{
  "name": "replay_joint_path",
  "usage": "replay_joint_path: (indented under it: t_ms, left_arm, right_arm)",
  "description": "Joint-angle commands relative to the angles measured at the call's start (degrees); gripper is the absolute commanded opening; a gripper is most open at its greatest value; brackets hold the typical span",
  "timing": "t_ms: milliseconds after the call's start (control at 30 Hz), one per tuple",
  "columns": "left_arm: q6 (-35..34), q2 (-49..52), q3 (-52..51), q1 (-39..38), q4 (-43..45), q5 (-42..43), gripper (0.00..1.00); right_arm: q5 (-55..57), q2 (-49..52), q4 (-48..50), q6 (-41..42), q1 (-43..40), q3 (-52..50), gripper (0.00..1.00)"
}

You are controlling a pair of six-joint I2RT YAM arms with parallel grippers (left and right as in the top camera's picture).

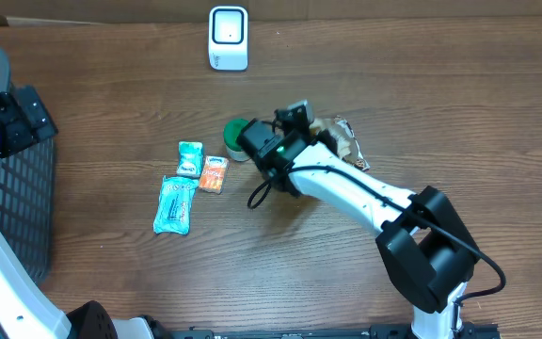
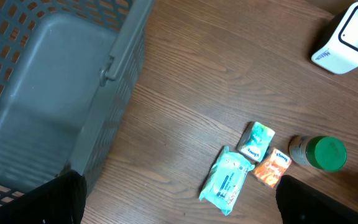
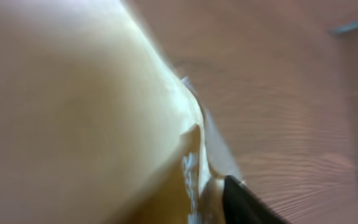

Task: Scan the item barcode

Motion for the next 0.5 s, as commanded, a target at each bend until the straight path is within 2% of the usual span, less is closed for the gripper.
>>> replay_joint_path:
  t_ms: [0,133,300,467]
  left_arm:
    - [0.9,-0.1,0.6,-0.1,0.0,0.6,1.00]
    - [0.9,-0.1,0.6,-0.1,0.0,0.6,1.00]
    - [0.9,-0.1,0.6,-0.1,0.0,0.6,0.99]
    - [0.9,-0.1,0.6,-0.1,0.0,0.6,1.00]
  right_arm:
    - [-13.4,0.1,-1.0,0.5,0.4,0.4,0.52]
    - [-22.8,-3.1,-1.2,0.3,-1.4,1.8,0.53]
    - [-44.0,-9.5,-1.4,-6.1,-5.2,4.9,0.56]
    - [-58.6,-13.2,-1.7,-6.8,-10.8,5.2,0.58]
